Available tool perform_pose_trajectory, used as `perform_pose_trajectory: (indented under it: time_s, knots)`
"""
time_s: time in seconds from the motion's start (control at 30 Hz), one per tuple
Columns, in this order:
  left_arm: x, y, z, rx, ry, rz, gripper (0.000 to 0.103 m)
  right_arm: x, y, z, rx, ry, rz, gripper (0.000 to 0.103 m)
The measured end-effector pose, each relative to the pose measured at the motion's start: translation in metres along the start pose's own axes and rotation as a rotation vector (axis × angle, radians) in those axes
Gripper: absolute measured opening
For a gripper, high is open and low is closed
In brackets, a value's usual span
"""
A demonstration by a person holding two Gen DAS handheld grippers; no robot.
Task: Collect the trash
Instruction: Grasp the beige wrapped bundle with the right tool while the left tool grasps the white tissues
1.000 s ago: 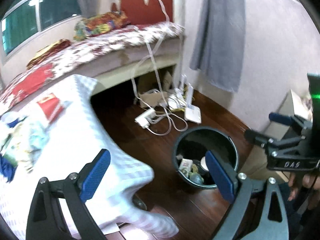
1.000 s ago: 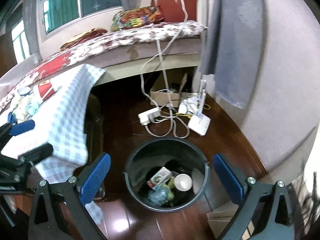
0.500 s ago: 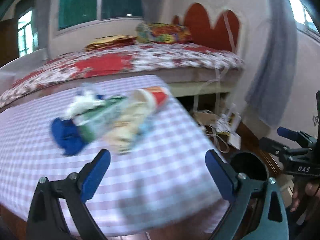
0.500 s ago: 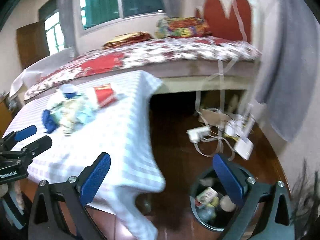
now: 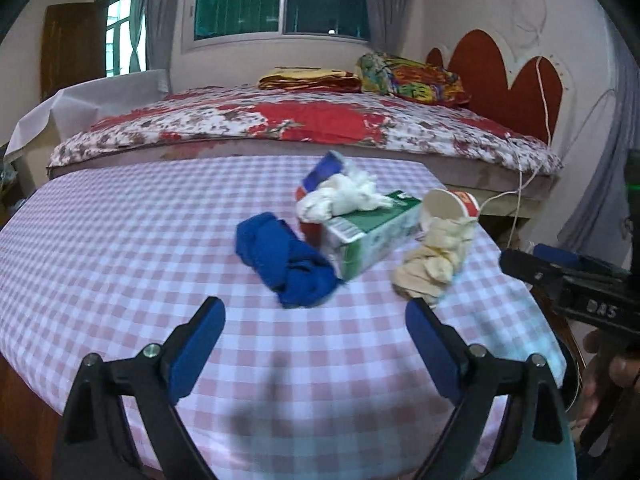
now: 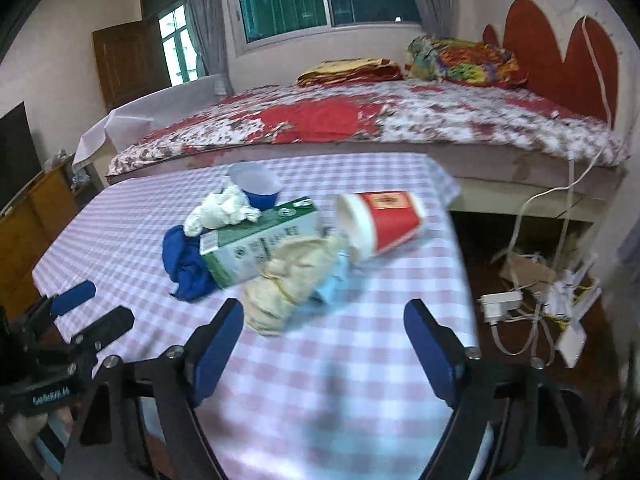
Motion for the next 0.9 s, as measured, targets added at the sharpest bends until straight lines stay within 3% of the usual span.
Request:
perform_pose_trajectory:
  time_s: [0.53, 0.57, 0.6, 0.63, 0.77, 0.9]
  knots:
    - [-0.018, -0.003, -0.032, -0.03, -0.022, 0.034, 0.09, -0.021, -0.012, -0.083, -0.125, 0.039, -0.097, 0.065]
    - [-0.019, -0.001, -0.034, -0.029, -0.023, 0.034, 0.09, -0.022, -0.011, -0.085, -0.127, 0.04, -0.1, 0.059]
    - [-0.019, 0.0, -0.035, -0.028, -0.024, 0.033, 0.089, -0.022, -0.01, -0.087, -0.131, 0.043, -0.102, 0.041]
    - [-0.019, 0.0, -0.037, -0.028, -0.025, 0.032, 0.088, -0.024, -0.009, -0.09, -0.138, 0.05, -0.102, 0.033]
    - [-0.017, 0.004, -0.039, -0.027, -0.031, 0.026, 0.087, -0.03, -0.009, -0.085, -0.128, 0.071, -0.077, 0.029]
    - [-0.01, 0.015, -0.042, -0.009, -0.044, 0.007, 0.084, -0.035, -0.001, -0.064, -0.063, 0.054, -0.024, 0.028]
Point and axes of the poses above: each gripper's, at about its wrist camera, not at the fingertips, and z roughly against the way its jaws point, x to its right, y to its top, the point moved 4 cm from there along -z, roughly the way its jaws point, and after that the axes turned 10 degrees about -z, right-handed, at the moved point
